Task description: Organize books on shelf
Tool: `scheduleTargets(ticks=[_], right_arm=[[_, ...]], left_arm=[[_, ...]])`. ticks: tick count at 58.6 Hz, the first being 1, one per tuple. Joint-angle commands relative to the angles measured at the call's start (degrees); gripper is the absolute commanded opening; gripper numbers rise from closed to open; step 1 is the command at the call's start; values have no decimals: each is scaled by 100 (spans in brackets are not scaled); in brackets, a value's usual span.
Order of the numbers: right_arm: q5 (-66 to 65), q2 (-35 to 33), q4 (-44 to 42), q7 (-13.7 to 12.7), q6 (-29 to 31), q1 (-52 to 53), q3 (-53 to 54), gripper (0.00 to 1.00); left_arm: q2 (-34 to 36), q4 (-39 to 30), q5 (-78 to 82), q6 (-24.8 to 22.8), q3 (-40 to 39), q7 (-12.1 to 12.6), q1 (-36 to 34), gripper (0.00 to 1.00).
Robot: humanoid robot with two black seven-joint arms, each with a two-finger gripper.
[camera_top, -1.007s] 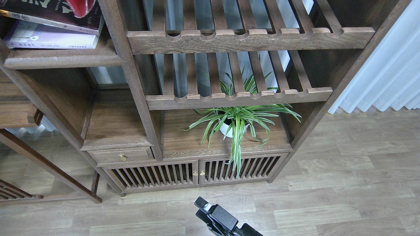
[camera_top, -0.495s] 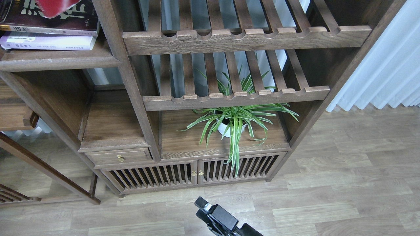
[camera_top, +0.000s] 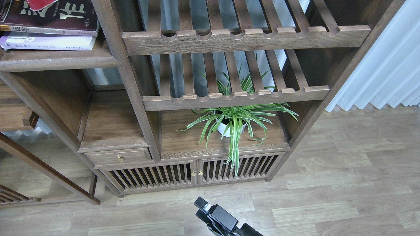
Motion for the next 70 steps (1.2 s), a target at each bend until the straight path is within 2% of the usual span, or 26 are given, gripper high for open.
scheduleTargets(ticks=[1,10,22,34,38,41,42,44,49,52,54,62,70], right_arm=[[0,0,0,1,0,0,0,97],[0,0,0,1,0,0,0,97],[9,0,8,9,0,0,9,97],[9,0,0,9,0,0,9,97],[18,0,0,9,0,0,9,97],[18,0,8,9,0,0,9,97],[18,0,0,9,0,0,9,97],[18,0,0,9,0,0,9,97],[18,0,0,9,0,0,9,97],[18,0,0,9,0,0,9,97],[18,0,0,9,0,0,9,97],[18,0,0,9,0,0,9,97],[18,0,0,9,0,0,9,97]], left_arm=[[-23,9,0,0,34,22,-9,1],[-321,150,26,0,87,110,-52,1],[-840,676,105,0,394,181,-623,1],[-893,967,158,0,421,189,-659,3],[-1007,976,158,0,421,181,-624,7],[-1113,967,149,0,412,163,-571,21],[-1148,959,149,0,412,163,-536,29],[-1157,950,141,0,403,163,-510,35],[-1157,941,88,0,377,119,-483,44],[-1166,923,70,0,359,110,-439,55],[-1166,915,62,0,351,101,-439,59],[-1166,862,-35,0,315,101,-404,70],[-1060,669,-53,0,237,110,-387,71]])
